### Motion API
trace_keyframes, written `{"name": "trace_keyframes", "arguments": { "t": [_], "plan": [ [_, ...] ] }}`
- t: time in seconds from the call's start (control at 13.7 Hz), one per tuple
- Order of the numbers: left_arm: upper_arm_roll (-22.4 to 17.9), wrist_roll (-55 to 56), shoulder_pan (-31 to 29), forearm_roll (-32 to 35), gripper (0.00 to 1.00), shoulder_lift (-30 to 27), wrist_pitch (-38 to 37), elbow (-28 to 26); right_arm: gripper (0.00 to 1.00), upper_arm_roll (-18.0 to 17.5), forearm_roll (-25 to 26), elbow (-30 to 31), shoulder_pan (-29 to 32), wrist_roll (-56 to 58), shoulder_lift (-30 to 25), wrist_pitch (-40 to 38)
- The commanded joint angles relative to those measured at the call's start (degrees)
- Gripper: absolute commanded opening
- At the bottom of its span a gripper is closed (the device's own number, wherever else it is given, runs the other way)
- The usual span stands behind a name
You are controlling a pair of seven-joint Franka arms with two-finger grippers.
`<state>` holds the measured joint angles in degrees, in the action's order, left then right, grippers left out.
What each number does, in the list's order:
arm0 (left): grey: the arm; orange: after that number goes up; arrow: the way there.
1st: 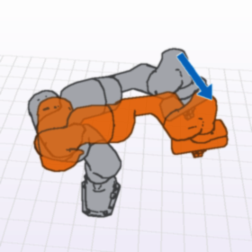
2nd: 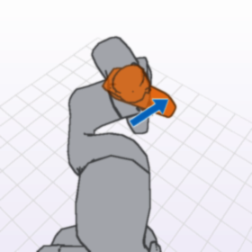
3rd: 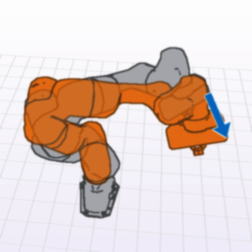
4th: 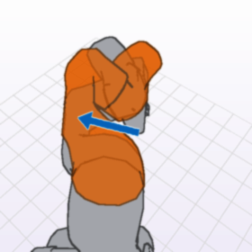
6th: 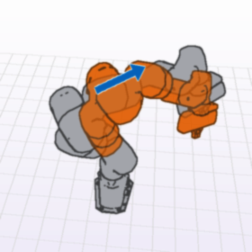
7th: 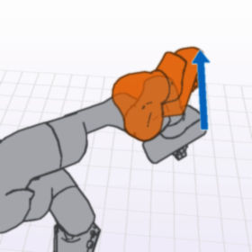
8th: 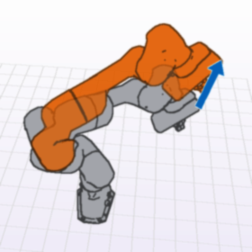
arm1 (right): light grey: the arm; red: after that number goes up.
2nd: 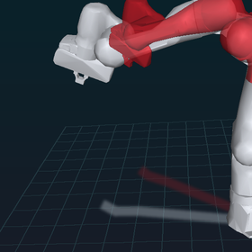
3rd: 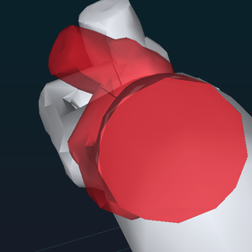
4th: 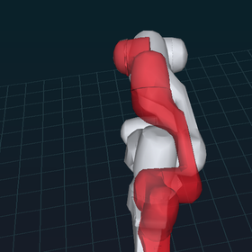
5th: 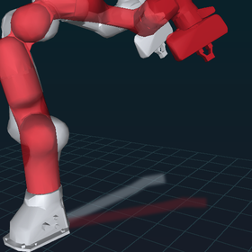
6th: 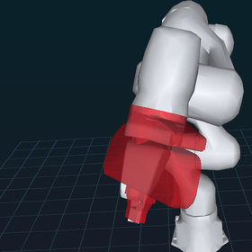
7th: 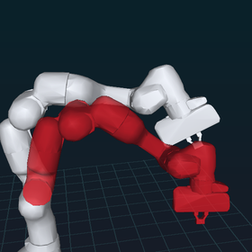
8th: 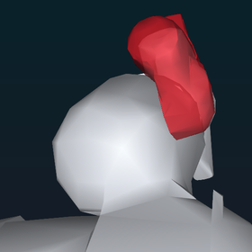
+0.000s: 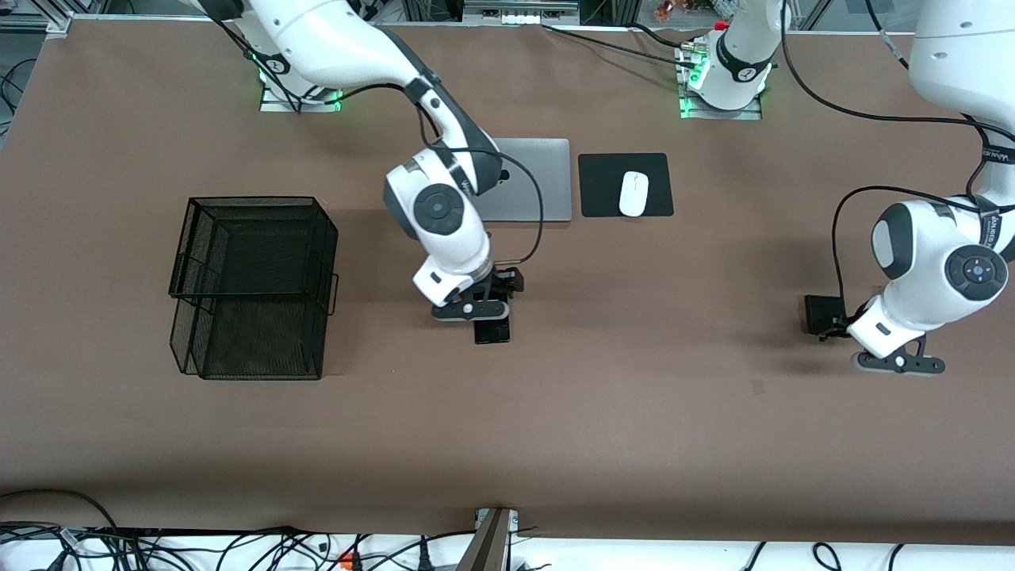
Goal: Place phones with both arms
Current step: 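Grasp the black phone with the right gripper while the left gripper grasps the flip phone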
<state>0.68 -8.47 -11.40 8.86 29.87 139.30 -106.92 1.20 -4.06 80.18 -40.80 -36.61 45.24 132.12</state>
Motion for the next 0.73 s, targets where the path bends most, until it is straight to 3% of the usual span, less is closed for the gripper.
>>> {"name": "trace_keyframes", "arguments": {
  "t": [0.0, 0.22, 0.65],
  "plan": [
    [8.2, -1.5, -9.1, 0.0, 1.00, -2.5, 2.6, -5.7, 1.00, 0.8, 4.4, -1.6, -1.4, -3.1, 3.4, 1.6],
    [12.8, -2.9, -15.1, 0.0, 1.00, -2.6, 8.6, -11.3, 1.00, 0.8, 7.0, -1.5, -1.5, -3.6, 5.3, 3.7],
    [13.3, -5.2, -17.2, 0.8, 1.00, -1.7, 11.1, -12.4, 1.00, 1.1, 9.0, -1.5, -2.3, -4.8, 7.0, 5.5]
  ]
}}
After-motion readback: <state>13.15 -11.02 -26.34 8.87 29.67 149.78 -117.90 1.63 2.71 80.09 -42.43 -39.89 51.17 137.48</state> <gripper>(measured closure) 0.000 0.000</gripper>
